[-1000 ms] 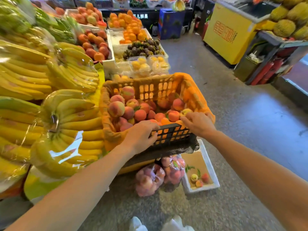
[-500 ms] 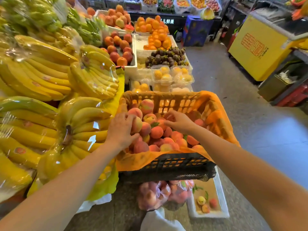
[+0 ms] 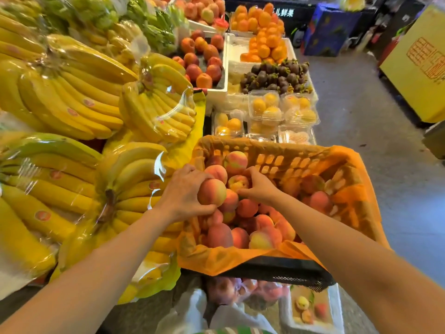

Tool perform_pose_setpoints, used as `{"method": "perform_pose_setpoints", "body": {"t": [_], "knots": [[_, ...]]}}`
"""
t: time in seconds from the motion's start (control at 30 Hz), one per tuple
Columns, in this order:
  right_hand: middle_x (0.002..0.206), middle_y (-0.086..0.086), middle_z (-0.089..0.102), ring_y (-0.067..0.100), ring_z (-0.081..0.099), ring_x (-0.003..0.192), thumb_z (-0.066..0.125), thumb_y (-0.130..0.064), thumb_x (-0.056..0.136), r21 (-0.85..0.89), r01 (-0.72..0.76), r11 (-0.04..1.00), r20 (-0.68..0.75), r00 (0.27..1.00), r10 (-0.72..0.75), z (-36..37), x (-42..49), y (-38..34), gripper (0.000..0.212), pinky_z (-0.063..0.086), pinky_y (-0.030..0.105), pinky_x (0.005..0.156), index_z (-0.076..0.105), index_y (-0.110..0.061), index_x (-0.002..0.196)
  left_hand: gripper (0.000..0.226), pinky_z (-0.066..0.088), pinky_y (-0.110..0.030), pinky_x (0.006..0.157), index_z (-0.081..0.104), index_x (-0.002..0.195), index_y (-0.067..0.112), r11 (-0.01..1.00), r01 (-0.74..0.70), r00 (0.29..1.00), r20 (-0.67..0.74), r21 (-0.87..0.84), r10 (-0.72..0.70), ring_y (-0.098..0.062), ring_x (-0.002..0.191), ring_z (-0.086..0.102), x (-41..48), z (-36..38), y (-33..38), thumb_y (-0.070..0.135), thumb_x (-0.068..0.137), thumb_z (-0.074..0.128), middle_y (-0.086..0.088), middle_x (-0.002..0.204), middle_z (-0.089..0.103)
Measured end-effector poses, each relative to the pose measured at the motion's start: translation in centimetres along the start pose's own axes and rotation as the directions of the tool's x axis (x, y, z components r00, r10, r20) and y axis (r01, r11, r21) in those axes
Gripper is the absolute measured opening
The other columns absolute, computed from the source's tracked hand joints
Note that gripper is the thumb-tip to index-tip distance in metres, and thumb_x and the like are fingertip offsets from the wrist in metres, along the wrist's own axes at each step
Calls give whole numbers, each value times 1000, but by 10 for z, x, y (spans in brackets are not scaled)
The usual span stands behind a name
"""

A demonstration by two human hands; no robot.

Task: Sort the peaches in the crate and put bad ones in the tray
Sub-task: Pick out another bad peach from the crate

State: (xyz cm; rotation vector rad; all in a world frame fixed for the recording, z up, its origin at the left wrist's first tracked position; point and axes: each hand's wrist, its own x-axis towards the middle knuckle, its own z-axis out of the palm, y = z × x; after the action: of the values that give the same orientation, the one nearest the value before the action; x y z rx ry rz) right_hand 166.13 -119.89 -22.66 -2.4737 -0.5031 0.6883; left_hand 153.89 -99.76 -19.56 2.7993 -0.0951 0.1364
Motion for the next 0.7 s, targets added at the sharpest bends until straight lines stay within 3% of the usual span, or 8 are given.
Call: {"method": "perform_pose_setpoints", "body": {"t": [0.13, 0.3, 0.43, 0.5, 0.57, 0.63, 0.7], "knots": [[115, 5, 58, 22, 57, 104, 75, -35, 75, -13, 16, 1000, -30, 999, -16, 0, 0, 3, 60, 50, 42, 90, 48, -14, 125, 74, 42, -32, 80, 65, 112, 19, 966, 60, 997, -29, -253, -70, -14, 92, 47, 11, -9, -4, 69, 58, 60, 4, 92, 50], [113, 6, 58, 21, 54, 103, 75, -46, 70, -26, 43, 999, -79, 996, -45, 1, -1, 5, 65, 45, 45, 92, 57, -16, 125, 65, 41, -21, 71, 63, 106, 28, 845, 170, 983, 23, -507, -184, -13, 90, 51, 34, -20, -5, 71, 59, 55, 3, 92, 55], [98, 3, 63, 16, 58, 87, 80, -32, 70, 157, 61, 986, -75, 996, -50, -9, -8, 8, 45, 49, 34, 76, 65, -14, 108, 62, 48, -23, 72, 60, 109, 32, 749, 186, 980, 69, -636, -185, -11, 92, 59, 45, -21, -3, 68, 59, 62, 10, 99, 63], [103, 7, 64, 16, 58, 91, 76, -28, 79, 246, 23, 969, -70, 998, -5, -15, -14, 11, 37, 49, 32, 79, 63, -10, 109, 65, 52, -24, 76, 60, 112, 30, 698, 196, 980, 103, -689, -173, -10, 97, 60, 49, -20, 1, 64, 58, 68, 7, 105, 64], [106, 9, 65, 18, 59, 93, 67, -29, 88, 352, -43, 935, -56, 996, 67, -22, -20, 15, 29, 50, 35, 81, 62, -9, 109, 65, 54, -24, 76, 61, 117, 25, 570, 260, 965, 203, -779, -163, -12, 99, 61, 56, -20, 11, 53, 60, 75, 1, 111, 64], [95, 6, 66, 15, 62, 87, 58, -24, 94, 537, -99, 838, -4, 993, 120, -29, -29, 18, 12, 49, 32, 75, 62, -13, 98, 52, 56, -26, 72, 61, 117, 20, 320, 402, 915, 385, -858, -117, -19, 100, 64, 62, -21, 24, 36, 70, 74, -9, 115, 65], [87, 1, 64, 12, 62, 81, 51, -19, 98, 670, -153, 727, 50, 986, 162, -37, -40, 21, 11, 47, 27, 71, 59, -16, 91, 37, 58, -32, 75, 61, 118, 16, 37, 529, 848, 529, -848, -24, -27, 102, 64, 67, -20, 37, 23, 82, 68, -16, 120, 62]]}}
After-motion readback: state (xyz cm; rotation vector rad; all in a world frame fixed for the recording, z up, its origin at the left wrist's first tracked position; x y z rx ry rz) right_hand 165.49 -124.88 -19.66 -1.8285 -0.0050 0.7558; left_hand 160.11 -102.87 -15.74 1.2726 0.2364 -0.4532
